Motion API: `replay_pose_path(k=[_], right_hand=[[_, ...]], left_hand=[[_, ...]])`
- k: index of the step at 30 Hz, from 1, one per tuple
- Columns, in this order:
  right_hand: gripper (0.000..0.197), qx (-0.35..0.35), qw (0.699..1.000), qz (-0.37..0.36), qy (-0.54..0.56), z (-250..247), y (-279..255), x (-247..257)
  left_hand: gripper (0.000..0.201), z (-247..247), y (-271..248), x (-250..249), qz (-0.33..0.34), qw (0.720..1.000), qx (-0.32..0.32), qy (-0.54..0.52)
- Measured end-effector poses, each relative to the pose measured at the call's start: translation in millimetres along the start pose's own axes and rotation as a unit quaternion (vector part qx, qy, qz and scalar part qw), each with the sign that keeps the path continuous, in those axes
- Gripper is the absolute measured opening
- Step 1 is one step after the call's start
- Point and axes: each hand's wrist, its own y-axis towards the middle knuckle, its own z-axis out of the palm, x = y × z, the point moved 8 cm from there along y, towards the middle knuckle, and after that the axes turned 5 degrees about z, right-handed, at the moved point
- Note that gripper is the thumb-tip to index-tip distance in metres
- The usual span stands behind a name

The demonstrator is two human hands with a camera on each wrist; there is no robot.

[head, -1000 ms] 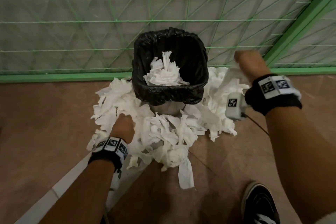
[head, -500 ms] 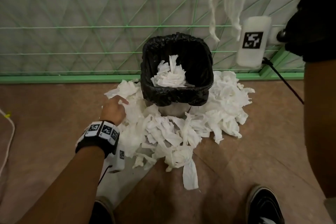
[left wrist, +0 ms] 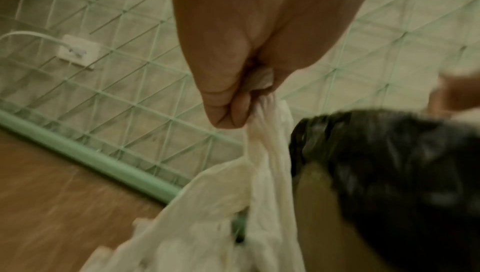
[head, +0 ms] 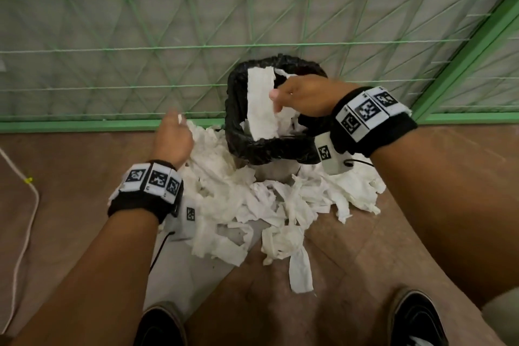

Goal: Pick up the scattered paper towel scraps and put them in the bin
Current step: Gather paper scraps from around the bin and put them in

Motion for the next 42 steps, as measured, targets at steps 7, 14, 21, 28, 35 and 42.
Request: replay_pose_path(k=[7, 14, 21, 28, 35, 42], right_hand=[[0.03, -0.251, 0.947, 0.051, 0.192, -74, -13, -51], [0.018, -0.273, 0.908, 0.255, 0.19, -21, -24, -176], [0.062, 0.044, 0.93, 0.359, 0.067, 156, -44, -227], [0.026, -0.027, 0.95, 0.309, -0.026, 144, -36, -213], [0.033, -0.114, 0.944, 0.311, 0.0, 42, -35, -209], [0.018, -0.224, 0.935, 0.273, 0.041, -46, -49, -176]], left_hand=[[0.032, -37, -7, -156, 0.204, 0.965, 0.0, -0.163], [0.032, -31, -13, -222, 0.331, 0.923, -0.068, -0.181], [0.044, 120, -43, -132, 0.249, 0.893, 0.279, 0.25], [0.053, 130, -29, -116, 0.27, 0.879, 0.279, 0.279], [0.029, 37, 28, -102, 0.223, 0.975, -0.012, 0.017], [0.037, 45, 18, 47, 0.025, 0.993, -0.005, 0.119]])
